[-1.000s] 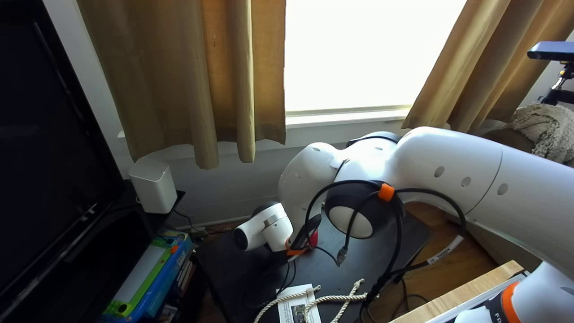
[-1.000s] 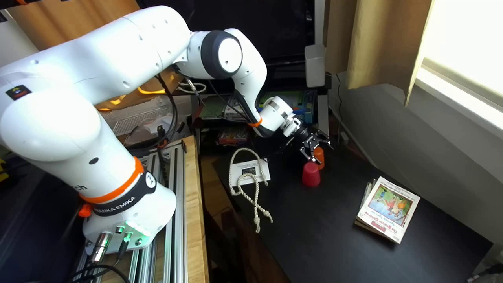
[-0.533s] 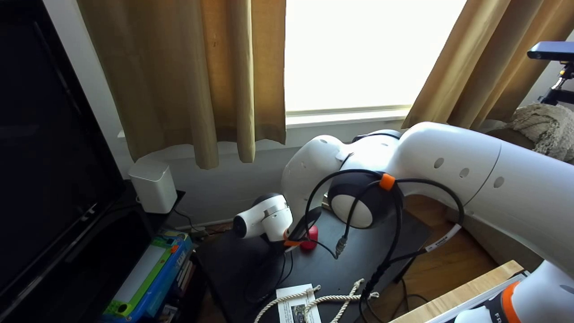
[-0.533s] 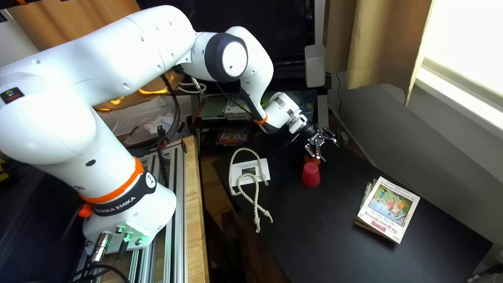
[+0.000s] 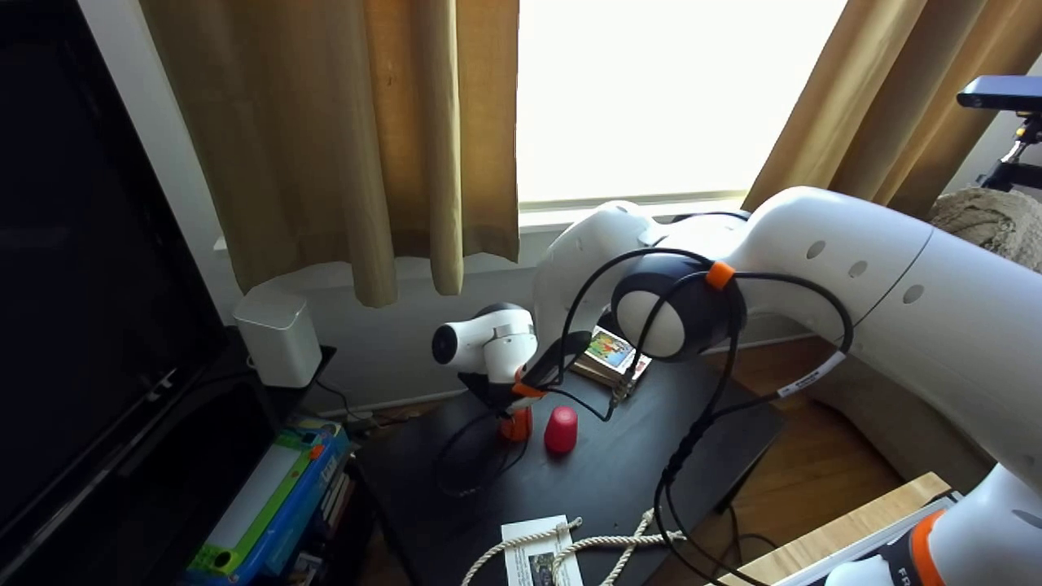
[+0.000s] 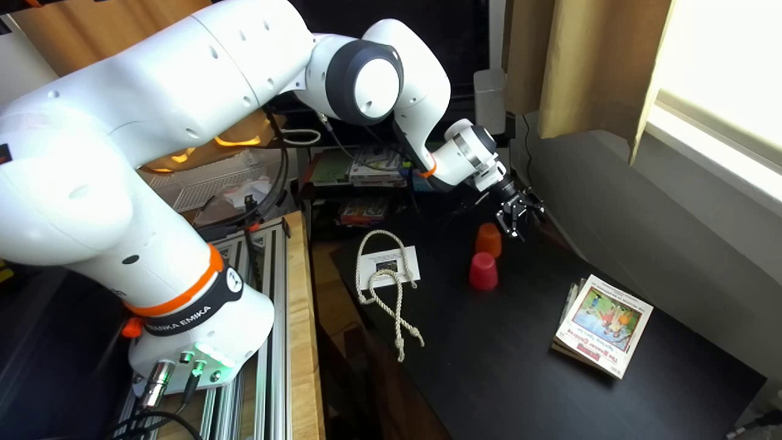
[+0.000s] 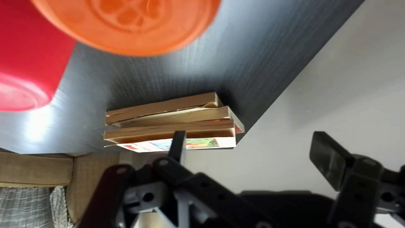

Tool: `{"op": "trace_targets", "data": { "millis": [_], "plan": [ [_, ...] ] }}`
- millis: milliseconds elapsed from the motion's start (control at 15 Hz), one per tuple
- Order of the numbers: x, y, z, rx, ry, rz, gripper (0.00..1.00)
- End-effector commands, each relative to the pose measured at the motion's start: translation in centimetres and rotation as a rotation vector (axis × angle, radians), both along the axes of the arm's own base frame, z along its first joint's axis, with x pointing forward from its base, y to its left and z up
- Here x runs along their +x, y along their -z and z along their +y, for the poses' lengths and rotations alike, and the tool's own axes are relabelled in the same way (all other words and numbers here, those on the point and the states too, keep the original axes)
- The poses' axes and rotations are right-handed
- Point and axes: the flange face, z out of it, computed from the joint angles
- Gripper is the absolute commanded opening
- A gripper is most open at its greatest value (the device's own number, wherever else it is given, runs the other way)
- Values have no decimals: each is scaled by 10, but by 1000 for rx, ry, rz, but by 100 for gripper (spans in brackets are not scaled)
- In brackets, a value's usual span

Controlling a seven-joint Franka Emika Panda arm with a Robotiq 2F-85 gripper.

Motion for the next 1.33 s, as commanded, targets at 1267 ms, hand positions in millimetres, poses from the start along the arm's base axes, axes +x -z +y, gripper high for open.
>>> {"op": "trace_targets", "data": {
  "millis": [1267],
  "plan": [
    [-65,-122,-32,412,-323,520,100]
  ]
}}
